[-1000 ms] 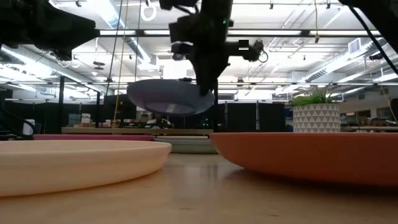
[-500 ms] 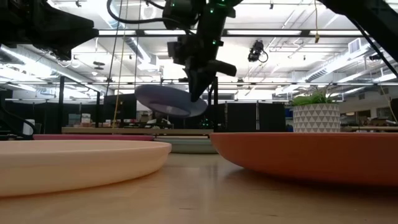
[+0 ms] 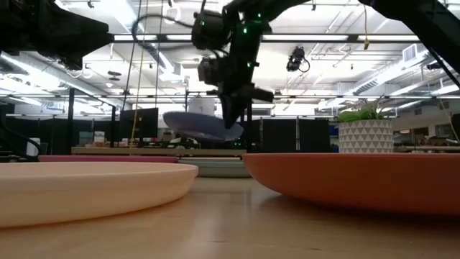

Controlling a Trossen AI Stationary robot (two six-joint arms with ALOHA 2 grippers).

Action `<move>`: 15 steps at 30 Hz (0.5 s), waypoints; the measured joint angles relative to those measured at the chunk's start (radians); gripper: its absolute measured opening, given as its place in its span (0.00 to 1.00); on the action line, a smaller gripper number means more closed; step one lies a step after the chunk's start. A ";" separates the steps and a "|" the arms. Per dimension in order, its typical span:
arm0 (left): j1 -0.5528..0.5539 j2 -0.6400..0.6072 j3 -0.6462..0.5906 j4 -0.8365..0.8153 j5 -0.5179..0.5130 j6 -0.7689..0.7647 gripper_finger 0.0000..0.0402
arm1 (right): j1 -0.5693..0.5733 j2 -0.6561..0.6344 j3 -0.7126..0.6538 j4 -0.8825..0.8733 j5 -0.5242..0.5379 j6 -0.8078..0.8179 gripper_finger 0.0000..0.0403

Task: Place and stack plates onto a shelf
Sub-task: Put the blue plate on the shelf

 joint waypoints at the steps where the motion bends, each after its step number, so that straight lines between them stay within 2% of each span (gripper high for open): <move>1: 0.000 0.000 0.000 0.001 0.000 0.000 0.35 | 0.000 0.000 -0.009 0.005 0.030 -0.005 0.06; 4: 0.000 0.000 0.000 0.001 0.000 0.000 0.35 | -0.004 0.000 -0.013 0.020 0.062 -0.007 0.06; 15: 0.000 0.000 0.000 0.001 0.000 0.008 0.35 | -0.045 0.000 -0.014 0.012 -0.007 -0.009 0.06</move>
